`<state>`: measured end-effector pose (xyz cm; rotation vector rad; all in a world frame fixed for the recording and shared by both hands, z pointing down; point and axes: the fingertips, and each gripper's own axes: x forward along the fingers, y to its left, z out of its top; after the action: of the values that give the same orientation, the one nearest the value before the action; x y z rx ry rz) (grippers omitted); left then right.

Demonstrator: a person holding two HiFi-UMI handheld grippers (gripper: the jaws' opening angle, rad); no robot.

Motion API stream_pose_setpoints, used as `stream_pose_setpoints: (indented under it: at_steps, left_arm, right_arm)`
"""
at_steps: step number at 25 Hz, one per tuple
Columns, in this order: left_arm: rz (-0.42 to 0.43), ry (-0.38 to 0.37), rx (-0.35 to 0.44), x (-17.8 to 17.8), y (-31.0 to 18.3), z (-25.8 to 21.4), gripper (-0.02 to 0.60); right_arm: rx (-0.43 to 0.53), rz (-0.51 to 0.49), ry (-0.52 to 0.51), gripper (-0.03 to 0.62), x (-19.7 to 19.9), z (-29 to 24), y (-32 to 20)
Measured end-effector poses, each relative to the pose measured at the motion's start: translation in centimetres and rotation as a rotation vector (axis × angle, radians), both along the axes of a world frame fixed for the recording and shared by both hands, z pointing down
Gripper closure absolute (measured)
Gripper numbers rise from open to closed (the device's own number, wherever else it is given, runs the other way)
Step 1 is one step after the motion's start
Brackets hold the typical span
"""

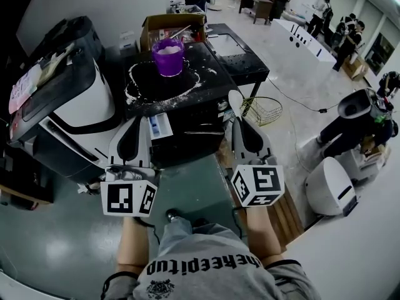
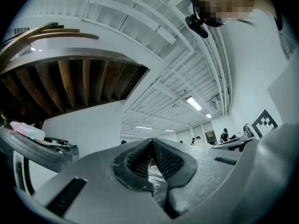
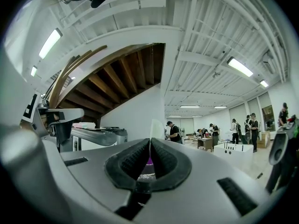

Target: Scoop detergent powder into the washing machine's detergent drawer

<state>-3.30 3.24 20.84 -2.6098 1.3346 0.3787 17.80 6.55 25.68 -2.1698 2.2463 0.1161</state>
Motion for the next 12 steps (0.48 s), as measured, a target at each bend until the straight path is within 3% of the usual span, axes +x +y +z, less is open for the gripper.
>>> stream_pose_setpoints:
  at_steps: [12]
  left_arm:
    - [-0.013,-0.002,0.001,-0.14,0.83,0.0,0.578]
  right_arm:
    - [0.009,-0.015,0.002,0.586,-0.33,-0.1,0.53]
